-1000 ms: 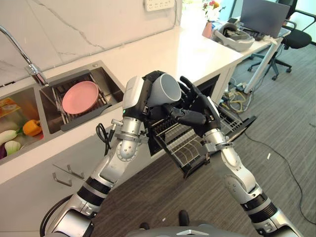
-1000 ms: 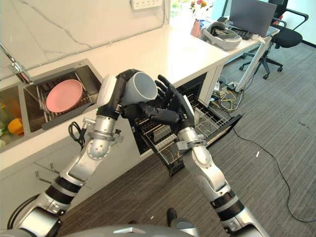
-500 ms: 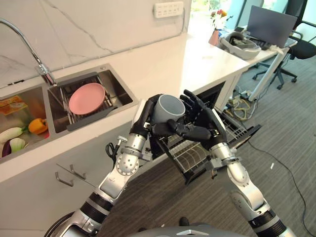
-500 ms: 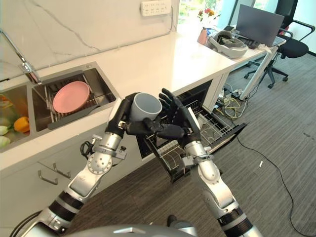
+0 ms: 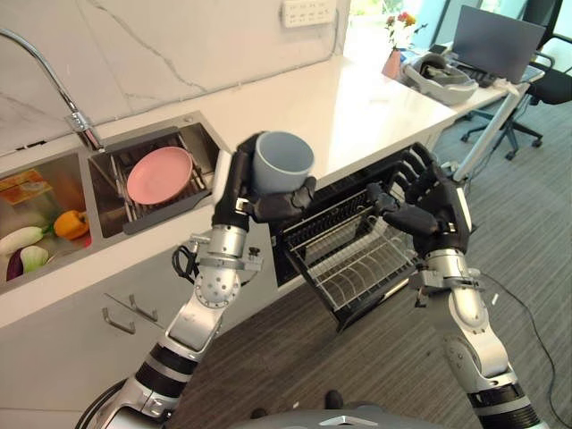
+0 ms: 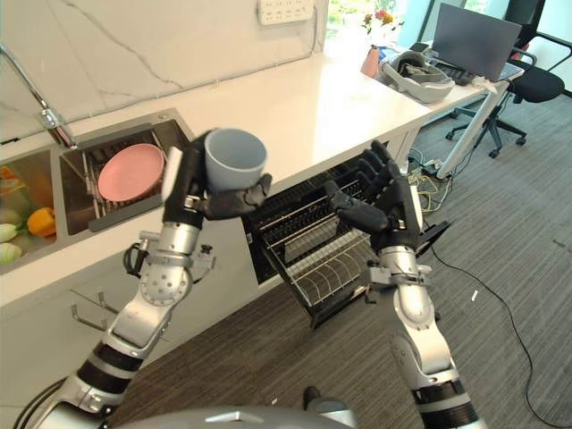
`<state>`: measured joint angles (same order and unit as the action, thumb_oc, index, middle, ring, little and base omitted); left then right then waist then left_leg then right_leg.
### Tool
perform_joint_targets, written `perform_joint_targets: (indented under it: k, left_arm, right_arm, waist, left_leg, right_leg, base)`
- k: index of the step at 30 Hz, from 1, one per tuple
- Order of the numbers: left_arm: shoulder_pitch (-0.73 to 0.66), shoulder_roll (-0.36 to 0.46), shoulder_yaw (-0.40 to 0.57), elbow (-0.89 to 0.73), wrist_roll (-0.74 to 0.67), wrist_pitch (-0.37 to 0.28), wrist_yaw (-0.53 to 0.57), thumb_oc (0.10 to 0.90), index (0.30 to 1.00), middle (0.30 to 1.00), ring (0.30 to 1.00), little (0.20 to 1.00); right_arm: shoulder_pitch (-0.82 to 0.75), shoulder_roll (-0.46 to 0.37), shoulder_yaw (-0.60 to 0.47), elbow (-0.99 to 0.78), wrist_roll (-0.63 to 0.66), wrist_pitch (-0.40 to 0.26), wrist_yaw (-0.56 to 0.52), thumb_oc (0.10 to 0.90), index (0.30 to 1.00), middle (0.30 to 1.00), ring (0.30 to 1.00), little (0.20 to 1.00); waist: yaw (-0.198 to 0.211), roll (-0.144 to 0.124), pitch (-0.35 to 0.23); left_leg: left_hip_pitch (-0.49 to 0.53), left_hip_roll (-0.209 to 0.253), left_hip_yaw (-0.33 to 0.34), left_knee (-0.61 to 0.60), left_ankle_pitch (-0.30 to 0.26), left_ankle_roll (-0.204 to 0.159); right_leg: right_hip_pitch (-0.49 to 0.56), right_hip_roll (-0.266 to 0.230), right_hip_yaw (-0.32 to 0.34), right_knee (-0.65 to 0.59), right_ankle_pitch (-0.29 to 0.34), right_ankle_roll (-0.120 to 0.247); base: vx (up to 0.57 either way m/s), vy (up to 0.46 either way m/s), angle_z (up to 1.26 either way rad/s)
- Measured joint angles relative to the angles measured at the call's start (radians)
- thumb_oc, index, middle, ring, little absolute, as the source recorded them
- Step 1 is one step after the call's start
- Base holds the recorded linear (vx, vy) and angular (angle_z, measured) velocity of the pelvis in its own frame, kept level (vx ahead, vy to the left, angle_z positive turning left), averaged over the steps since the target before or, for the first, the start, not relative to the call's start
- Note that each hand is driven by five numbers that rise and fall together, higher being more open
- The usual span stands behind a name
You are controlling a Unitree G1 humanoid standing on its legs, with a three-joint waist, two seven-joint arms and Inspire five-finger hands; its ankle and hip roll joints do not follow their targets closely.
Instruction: Place the dishes in the dishwasher.
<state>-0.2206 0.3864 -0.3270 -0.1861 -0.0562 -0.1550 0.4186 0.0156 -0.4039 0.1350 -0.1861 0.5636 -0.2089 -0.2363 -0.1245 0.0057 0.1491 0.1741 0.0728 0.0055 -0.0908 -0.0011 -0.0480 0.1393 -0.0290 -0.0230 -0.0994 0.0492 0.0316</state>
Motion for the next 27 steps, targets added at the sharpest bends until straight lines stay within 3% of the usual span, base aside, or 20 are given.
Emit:
perform_joint_targets:
  k: [7,8,9,11,14,18,23,27]
  left_arm:
    - [-0.036,-0.058,-0.012,-0.081,-0.097,-0.023,-0.017,0.400,0.300,0.300,0.300,0.300]
    - [-0.053,-0.094,-0.053,-0.109,-0.171,-0.045,-0.044,0.400,0.300,0.300,0.300,0.300]
    - [-0.053,-0.094,-0.053,-0.109,-0.171,-0.045,-0.044,0.400,0.300,0.300,0.300,0.300]
    - [-0.100,-0.095,-0.138,-0.108,-0.254,-0.048,-0.114,0.400,0.300,0.300,0.300,0.300]
    - [-0.109,-0.089,-0.206,-0.110,-0.319,-0.049,-0.185,0.400,0.300,0.300,0.300,0.300]
    - [-0.109,-0.056,-0.238,-0.111,-0.328,-0.047,-0.238,0.400,0.300,0.300,0.300,0.300]
    - [-0.116,0.027,-0.231,-0.095,-0.313,-0.032,-0.254,0.400,0.300,0.300,0.300,0.300]
    - [-0.108,0.043,-0.195,-0.094,-0.285,-0.029,-0.263,0.400,0.300,0.300,0.300,0.300]
  right_arm:
    - [-0.001,0.006,0.076,0.086,0.010,0.003,0.009,0.800,0.900,0.900,0.900,0.900]
    - [-0.014,0.005,0.147,0.119,0.036,0.021,0.021,0.800,0.900,0.900,0.900,0.900]
    - [-0.014,0.005,0.147,0.119,0.036,0.021,0.021,0.800,0.900,0.900,0.900,0.900]
    - [-0.077,-0.004,0.275,0.148,0.067,0.050,0.084,0.800,0.900,0.900,0.900,0.900]
    - [-0.152,0.000,0.355,0.185,0.072,0.084,0.123,0.800,0.900,0.900,0.900,0.900]
    - [-0.185,0.002,0.356,0.174,0.088,0.096,0.145,0.800,0.900,0.900,0.900,0.900]
    - [-0.205,-0.080,0.323,0.110,0.089,0.111,0.154,0.800,0.900,0.900,0.900,0.900]
    - [-0.195,-0.111,0.283,0.091,0.108,0.113,0.163,0.800,0.900,0.900,0.900,0.900]
  waist:
    - [0.002,0.000,0.000]
    - [0.006,0.000,0.000]
    - [0.006,0.000,0.000]
    - [0.008,0.000,0.000]
    - [0.014,0.000,-0.001]
    - [0.023,0.000,-0.001]
    - [0.028,0.002,-0.001]
    - [0.028,0.002,-0.001]
  left_leg:
    - [0.000,0.000,0.005,0.000,0.000,0.000]
    - [-0.002,0.001,0.005,0.000,0.000,0.000]
    - [-0.002,0.001,0.005,0.000,0.000,0.000]
    - [-0.005,0.001,0.005,0.000,0.000,0.000]
    - [-0.006,0.000,0.003,0.000,0.000,0.000]
    - [-0.007,0.000,0.002,0.000,0.000,0.000]
    - [-0.005,-0.002,-0.001,0.000,0.001,0.001]
    - [-0.005,-0.002,-0.001,0.000,0.001,0.001]
  right_leg:
    - [-0.003,0.000,0.004,0.000,0.000,0.000]
    - [-0.004,0.000,0.003,0.000,0.000,0.000]
    - [-0.004,0.000,0.003,0.000,0.000,0.000]
    - [-0.006,0.000,0.002,0.000,0.001,0.001]
    - [-0.007,0.000,0.000,0.000,0.001,0.001]
    - [-0.007,-0.001,-0.002,0.000,0.001,0.001]
    - [-0.004,-0.004,-0.004,0.000,0.001,0.001]
    - [-0.003,-0.003,-0.005,0.000,0.001,0.001]
  base:
    - [0.01,-0.003,-0.02]
    - [0.00,0.000,0.00]
    - [0.00,0.000,0.00]
    - [0.00,0.000,0.00]
    - [0.00,0.000,0.00]
    - [0.00,-0.002,0.01]
    - [0.00,-0.001,0.01]
    - [0.00,0.000,0.00]
